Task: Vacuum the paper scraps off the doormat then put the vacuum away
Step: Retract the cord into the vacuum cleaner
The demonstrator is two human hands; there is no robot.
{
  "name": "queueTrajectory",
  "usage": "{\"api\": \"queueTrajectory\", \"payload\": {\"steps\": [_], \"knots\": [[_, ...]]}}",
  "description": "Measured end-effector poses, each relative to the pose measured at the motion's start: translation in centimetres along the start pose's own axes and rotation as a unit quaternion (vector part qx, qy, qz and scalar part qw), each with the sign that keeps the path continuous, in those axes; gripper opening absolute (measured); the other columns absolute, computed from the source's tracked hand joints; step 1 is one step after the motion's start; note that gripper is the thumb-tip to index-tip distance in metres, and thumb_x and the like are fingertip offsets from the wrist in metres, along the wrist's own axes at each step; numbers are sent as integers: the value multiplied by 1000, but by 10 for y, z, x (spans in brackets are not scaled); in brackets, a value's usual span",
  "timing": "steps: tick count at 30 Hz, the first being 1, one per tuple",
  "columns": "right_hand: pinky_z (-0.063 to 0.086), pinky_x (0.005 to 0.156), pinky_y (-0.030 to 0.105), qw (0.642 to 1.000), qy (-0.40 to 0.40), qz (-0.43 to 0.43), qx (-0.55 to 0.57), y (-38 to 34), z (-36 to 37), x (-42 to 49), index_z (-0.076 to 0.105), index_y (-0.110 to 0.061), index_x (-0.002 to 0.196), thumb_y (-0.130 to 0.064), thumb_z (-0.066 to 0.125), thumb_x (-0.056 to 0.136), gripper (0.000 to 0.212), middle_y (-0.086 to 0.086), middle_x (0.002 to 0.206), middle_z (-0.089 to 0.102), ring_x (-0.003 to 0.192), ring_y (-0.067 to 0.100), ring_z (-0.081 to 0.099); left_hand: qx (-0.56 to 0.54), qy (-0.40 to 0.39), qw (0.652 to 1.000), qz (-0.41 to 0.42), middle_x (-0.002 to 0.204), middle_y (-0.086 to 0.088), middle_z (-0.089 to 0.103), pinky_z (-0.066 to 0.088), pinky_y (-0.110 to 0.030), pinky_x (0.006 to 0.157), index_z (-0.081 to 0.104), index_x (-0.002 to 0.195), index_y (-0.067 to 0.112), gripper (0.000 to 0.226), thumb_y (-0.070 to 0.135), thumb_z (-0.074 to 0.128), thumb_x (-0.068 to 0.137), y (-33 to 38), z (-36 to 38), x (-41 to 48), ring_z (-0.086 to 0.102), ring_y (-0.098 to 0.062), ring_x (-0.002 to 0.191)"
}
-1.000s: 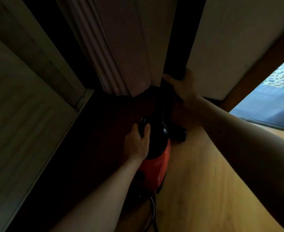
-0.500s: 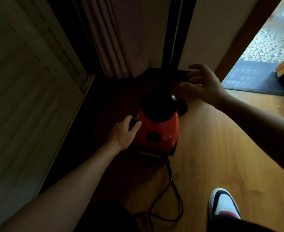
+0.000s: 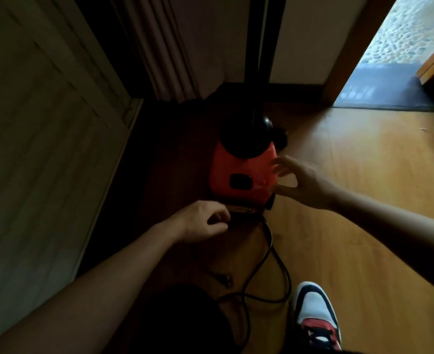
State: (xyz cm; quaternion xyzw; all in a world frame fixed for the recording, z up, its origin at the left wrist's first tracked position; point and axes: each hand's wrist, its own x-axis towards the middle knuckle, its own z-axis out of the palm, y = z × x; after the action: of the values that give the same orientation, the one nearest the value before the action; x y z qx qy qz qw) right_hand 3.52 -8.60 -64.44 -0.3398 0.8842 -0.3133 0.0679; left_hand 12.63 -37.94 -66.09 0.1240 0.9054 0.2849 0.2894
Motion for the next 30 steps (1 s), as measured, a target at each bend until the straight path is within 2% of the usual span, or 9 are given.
{"api": "queueTrajectory", "payload": {"steps": [3, 7, 11, 15, 18, 20, 24, 26, 30], "knots": [[60, 87, 43, 1000, -9, 4, -2, 15, 33, -13, 52, -19, 137, -61, 59, 89, 63, -1, 122, 67, 106, 13, 67, 65, 152, 986, 31, 122, 9, 58, 49, -33, 96, 59, 123, 24, 33, 38, 56, 94, -3, 8, 13, 54, -7, 111], [60, 85, 39, 1000, -11, 17, -5, 26, 71, -37, 51, -28, 138, -58, 55, 91, 56, -5, 122, 63, 103, 11, 64, 146, 234, 957, 85, 129, 3, 54, 50, -39, 97, 57, 128, 16, 45, 37, 62, 88, -10, 28, 26, 53, -14, 115], [59, 66, 36, 998, 32, 52, -2, 26, 95, -47, 63, -28, 117, -58, 54, 92, 40, -15, 94, 60, 76, 3, 60, 202, 263, 939, 93, 147, -1, 41, 42, -39, 108, 48, 141, 15, 62, 36, 64, 85, -14, 31, 31, 42, -18, 134], [60, 60, 39, 974, 66, 200, 78, 7, 115, -43, 71, -25, 91, -86, 40, 82, 69, -10, 78, 71, 65, 4, 67, 215, 236, 945, 66, 163, 1, 17, 21, -35, 120, 24, 155, 16, 83, 31, 63, 84, -13, 30, 37, 16, -15, 150], [61, 58, 35, 962, 74, 238, 113, -13, 127, -34, 70, -25, 84, -88, 45, 78, 68, -8, 74, 72, 60, 4, 68, 211, 206, 954, 49, 166, 4, 6, 19, -39, 123, 12, 158, 18, 91, 27, 63, 83, -16, 29, 41, 4, -11, 152], [61, 58, 33, 956, 72, 259, 116, -22, 133, -26, 69, -27, 82, -82, 51, 77, 58, -9, 73, 70, 60, 3, 67, 208, 197, 957, 45, 166, 5, 5, 22, -41, 122, 11, 158, 18, 92, 23, 62, 81, -18, 27, 42, 3, -10, 152], [62, 62, 37, 940, 73, 303, 141, -32, 140, -23, 65, -25, 75, -45, 65, 88, 24, -7, 74, 70, 64, 6, 68, 209, 185, 959, 43, 166, 6, 5, 21, -41, 122, 11, 158, 19, 92, 19, 61, 81, -16, 23, 40, 3, -9, 152], [60, 62, 34, 931, 79, 307, 182, -33, 142, -28, 64, -20, 80, -32, 62, 96, 20, -4, 77, 69, 67, 9, 67, 213, 186, 958, 45, 166, 6, 5, 19, -39, 123, 11, 158, 19, 92, 19, 62, 82, -15, 21, 40, 3, -9, 152], [51, 59, 19, 897, 93, 314, 298, -39, 145, -33, 62, -17, 95, -29, 53, 104, 17, 0, 87, 68, 73, 9, 65, 249, 195, 947, 59, 164, 1, 16, 21, -36, 121, 17, 157, 17, 89, 29, 63, 82, -11, 16, 39, 15, -15, 151]]}}
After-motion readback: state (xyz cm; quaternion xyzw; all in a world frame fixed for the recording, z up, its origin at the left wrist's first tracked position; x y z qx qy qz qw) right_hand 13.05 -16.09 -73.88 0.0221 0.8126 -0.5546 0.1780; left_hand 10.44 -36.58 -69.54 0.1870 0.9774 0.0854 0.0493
